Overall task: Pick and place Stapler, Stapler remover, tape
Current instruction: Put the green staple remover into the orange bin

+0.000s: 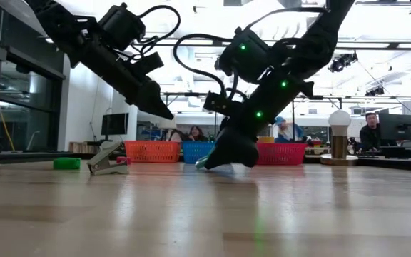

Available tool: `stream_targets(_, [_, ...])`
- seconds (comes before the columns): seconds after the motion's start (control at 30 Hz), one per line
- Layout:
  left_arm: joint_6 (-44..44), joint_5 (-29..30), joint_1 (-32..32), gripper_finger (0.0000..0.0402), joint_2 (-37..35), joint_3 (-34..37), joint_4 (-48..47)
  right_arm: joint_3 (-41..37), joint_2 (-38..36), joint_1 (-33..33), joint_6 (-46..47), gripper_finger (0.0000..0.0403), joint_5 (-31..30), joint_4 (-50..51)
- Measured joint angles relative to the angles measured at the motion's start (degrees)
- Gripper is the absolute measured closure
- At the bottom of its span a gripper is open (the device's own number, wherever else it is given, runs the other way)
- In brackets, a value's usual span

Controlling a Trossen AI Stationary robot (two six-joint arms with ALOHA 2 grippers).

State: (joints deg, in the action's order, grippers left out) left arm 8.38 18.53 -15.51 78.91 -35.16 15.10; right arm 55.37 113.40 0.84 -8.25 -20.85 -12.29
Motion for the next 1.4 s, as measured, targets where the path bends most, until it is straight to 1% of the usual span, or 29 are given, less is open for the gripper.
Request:
stream_targets(0.27, [0.0,-0.3,0.0,0.0144,0.0,0.0,-0.1,-0.1,-0.4,-0.1,-1.0,0.0315,1.3,-0.7])
stream_targets(0.37, [0.0,-1.4,0.0,0.0144,0.0,0.0,-0.2,-0.1,-0.4,-0.1,-1.0,0.0315,2.2,-0.9])
stream_targets(0.6, [0.2,-1.6,0.0,0.0144,0.0,0.0,-0.2,-0.1,-0.4,-0.1,-0.9,0.0315,2.5,-1.3])
stream_targets(0.8, [0.2,-3.0,0.0,0.0144,0.0,0.0,-0.2,0.0,-0.6,-0.1,-0.9,0.0316,5.2,-2.3])
stream_targets(1.03, [0.2,-3.3,0.0,0.0144,0.0,0.0,-0.2,0.0,-3.7,-0.1,-3.1,0.0316,6.1,-2.1])
stream_targets(1.23, [0.2,-6.2,0.0,0.0144,0.0,0.0,-0.2,0.1,-6.9,0.8,-6.1,0.0316,6.5,-1.2])
stream_targets(1.33, [0.3,-6.6,0.0,0.0144,0.0,0.0,-0.3,0.1,-7.0,1.4,-7.2,0.0316,6.5,-1.4])
stream_targets(1.4, [0.5,-7.8,0.0,0.0144,0.0,0.0,-0.3,0.1,-7.0,1.8,-7.5,0.0316,6.9,-1.4])
